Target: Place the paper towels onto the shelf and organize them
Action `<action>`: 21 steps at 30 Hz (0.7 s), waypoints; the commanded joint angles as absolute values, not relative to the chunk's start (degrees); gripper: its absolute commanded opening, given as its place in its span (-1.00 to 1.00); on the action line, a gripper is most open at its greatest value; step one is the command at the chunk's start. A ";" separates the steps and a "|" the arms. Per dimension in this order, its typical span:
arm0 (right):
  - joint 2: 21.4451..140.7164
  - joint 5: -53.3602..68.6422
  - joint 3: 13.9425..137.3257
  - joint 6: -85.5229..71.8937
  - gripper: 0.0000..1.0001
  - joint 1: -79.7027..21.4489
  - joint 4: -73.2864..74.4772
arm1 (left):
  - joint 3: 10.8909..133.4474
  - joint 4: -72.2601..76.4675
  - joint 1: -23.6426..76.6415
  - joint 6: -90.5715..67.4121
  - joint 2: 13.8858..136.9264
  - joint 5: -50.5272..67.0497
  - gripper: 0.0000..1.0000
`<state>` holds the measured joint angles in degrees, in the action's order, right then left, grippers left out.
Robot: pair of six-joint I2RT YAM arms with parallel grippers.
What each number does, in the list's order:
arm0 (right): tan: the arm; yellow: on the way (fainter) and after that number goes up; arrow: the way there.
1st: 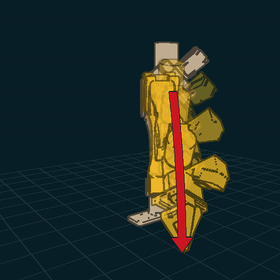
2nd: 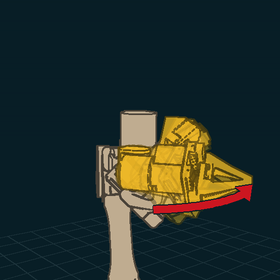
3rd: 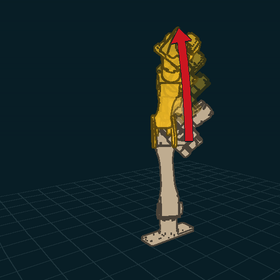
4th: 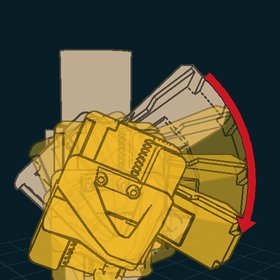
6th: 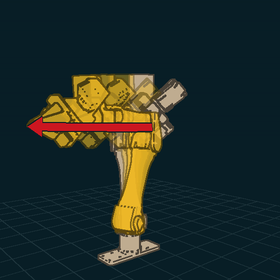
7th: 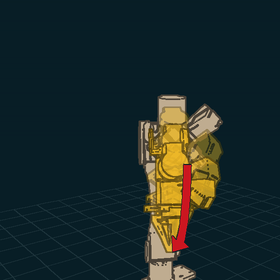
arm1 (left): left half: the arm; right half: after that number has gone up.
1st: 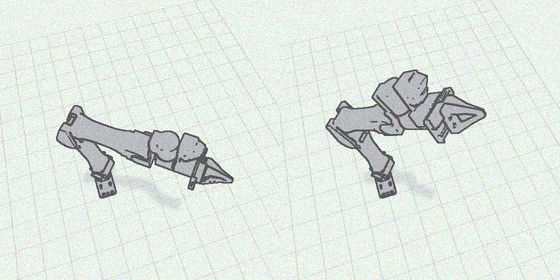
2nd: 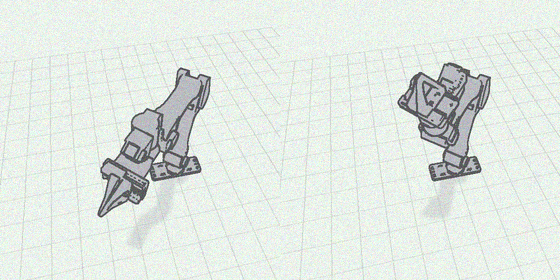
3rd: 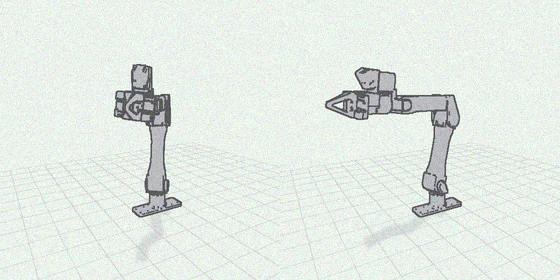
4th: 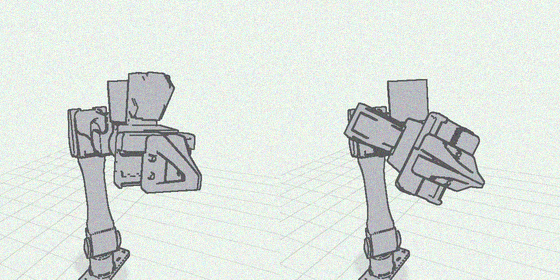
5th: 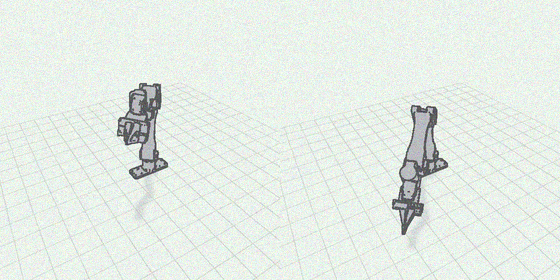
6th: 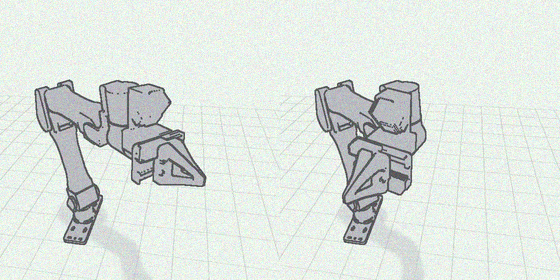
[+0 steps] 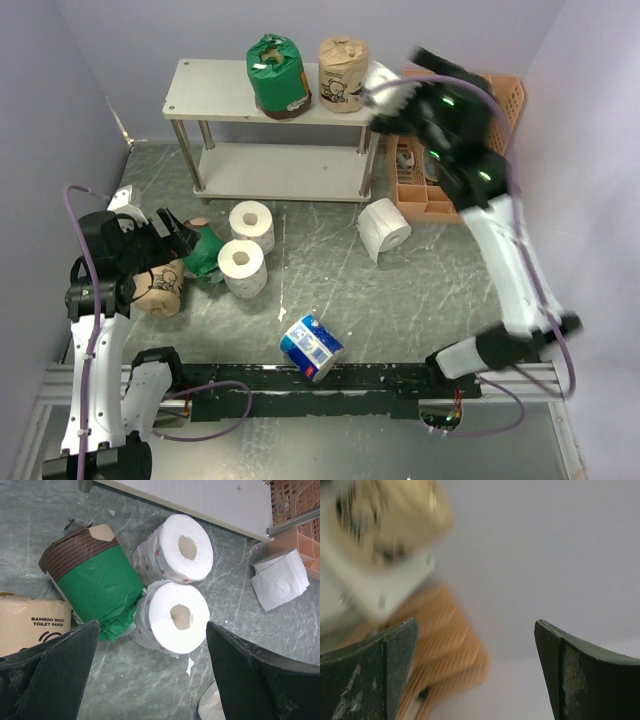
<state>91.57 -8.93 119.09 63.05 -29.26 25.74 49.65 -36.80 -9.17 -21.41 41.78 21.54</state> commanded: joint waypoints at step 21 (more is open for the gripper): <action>71.81 12.41 56.08 82.53 0.51 -10.07 36.77 | 49.36 -35.51 -9.65 -21.29 42.94 19.02 0.99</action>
<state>68.62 9.19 54.19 81.60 -10.90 43.18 49.65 -36.82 -8.91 -21.43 43.00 19.57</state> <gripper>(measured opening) 0.751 0.994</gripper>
